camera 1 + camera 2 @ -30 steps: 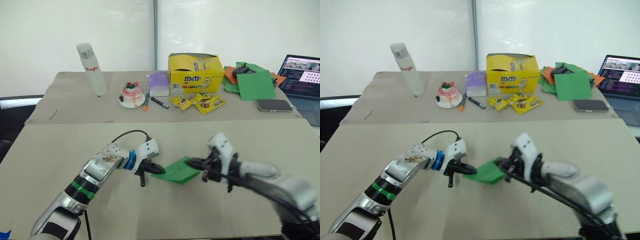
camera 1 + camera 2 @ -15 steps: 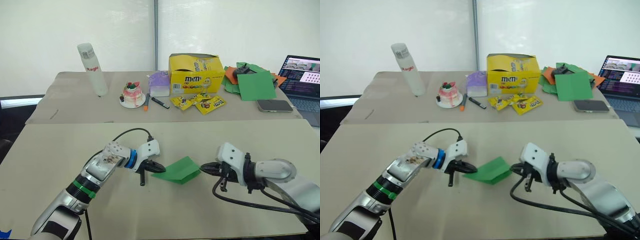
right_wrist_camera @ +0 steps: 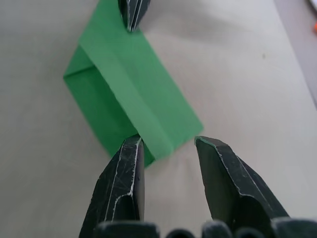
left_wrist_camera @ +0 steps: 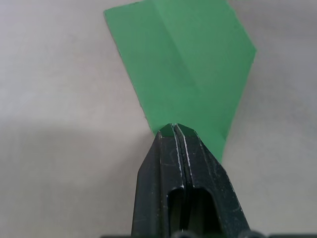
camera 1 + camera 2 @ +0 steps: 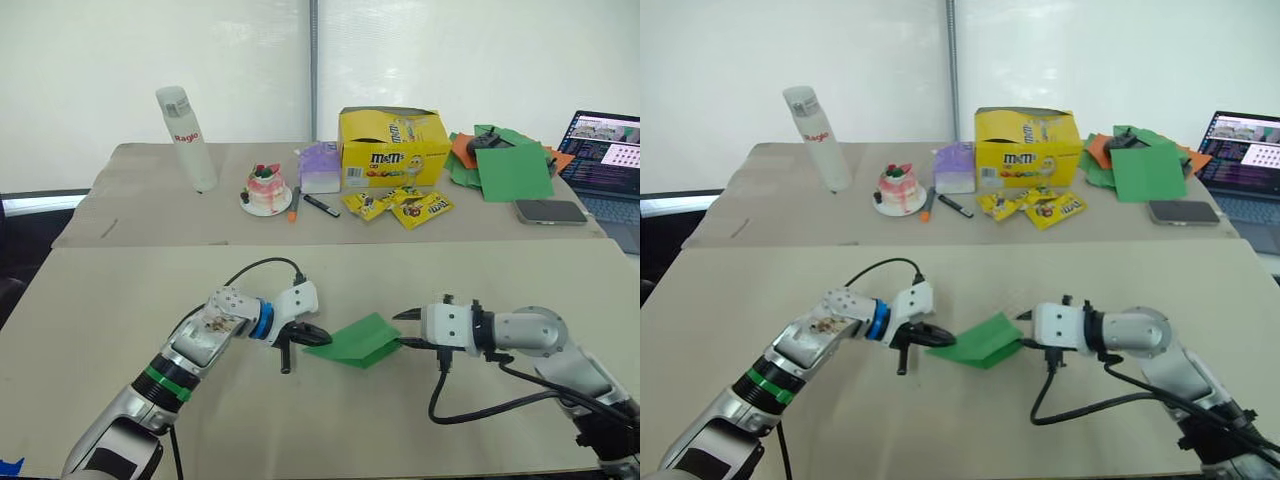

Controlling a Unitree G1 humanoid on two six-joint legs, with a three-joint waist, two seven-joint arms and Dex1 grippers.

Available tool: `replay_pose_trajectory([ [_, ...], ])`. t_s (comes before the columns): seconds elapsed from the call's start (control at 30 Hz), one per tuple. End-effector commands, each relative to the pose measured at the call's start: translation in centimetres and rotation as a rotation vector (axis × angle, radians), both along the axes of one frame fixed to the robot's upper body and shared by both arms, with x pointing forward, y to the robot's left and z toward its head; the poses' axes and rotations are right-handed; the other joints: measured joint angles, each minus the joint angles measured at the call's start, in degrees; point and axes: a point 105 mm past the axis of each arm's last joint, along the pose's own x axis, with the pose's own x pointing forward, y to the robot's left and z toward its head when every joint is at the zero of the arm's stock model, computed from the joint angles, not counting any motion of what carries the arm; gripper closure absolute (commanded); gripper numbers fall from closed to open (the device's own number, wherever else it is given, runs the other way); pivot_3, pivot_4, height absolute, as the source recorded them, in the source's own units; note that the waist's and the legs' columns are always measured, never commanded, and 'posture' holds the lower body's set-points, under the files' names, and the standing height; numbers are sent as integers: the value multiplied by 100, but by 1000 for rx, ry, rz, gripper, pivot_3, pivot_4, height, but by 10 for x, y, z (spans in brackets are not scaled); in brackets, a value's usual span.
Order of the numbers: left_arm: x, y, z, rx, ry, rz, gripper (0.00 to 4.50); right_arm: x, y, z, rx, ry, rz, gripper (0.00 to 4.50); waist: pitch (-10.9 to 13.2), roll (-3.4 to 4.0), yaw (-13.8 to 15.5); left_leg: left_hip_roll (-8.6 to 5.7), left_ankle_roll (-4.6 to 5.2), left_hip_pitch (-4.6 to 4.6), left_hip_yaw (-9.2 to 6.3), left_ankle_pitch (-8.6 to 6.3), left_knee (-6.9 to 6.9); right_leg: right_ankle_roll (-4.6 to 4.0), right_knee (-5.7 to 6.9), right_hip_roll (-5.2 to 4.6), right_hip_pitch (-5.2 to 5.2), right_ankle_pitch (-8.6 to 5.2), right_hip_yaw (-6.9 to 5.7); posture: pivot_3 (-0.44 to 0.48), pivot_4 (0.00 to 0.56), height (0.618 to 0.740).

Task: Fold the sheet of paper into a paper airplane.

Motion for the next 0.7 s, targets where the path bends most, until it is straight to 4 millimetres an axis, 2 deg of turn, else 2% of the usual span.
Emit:
replay_pose_trajectory([
  [0.03, 10, -1, 6, -12, -37, 29, 4500, -4, 6, 7, 9, -21, 64, 3845, 0, 0, 0, 0, 0, 0, 0, 0, 0, 0, 0, 1, 1, 0, 0, 0, 150, 740],
  [0.1, 14, -4, 15, -11, -94, 3, 4500, -9, 8, 4, 11, 12, 77, 4466, 0, -1, 0, 0, 0, 0, 0, 0, 0, 0, 1, 0, 1, 0, 0, 0, 150, 740],
  [0.2, 19, -10, 30, -60, -106, 1, 4500, -19, 15, 2, 60, 90, 82, 4491, 0, -1, -10, 1, 0, -1, -1, 0, 0, 0, 1, 2, -1, 0, 0, 0, 150, 740],
  [0.3, 21, -14, 39, -111, -82, 17, 4500, -31, 24, 0, 148, 248, 42, 4491, 0, 0, -17, 4, 0, -2, -2, 0, 0, 0, 1, 4, -2, 0, 0, 0, 150, 740],
  [0.47, 17, -5, 32, -111, -44, 51, 4500, -41, 38, -8, 129, 316, -12, 4491, 0, 1, -32, 5, 2, -1, -4, -1, -1, 0, 6, 7, -6, 0, 4, 0, 150, 740],
  [0.7, 7, -3, 30, -115, 7, 29, 4500, -41, 37, -21, 46, 370, -103, 4491, 0, 1, -2, -3, 2, -2, -5, -1, 5, 0, 6, 1, -4, 0, 2, 0, 150, 740],
])
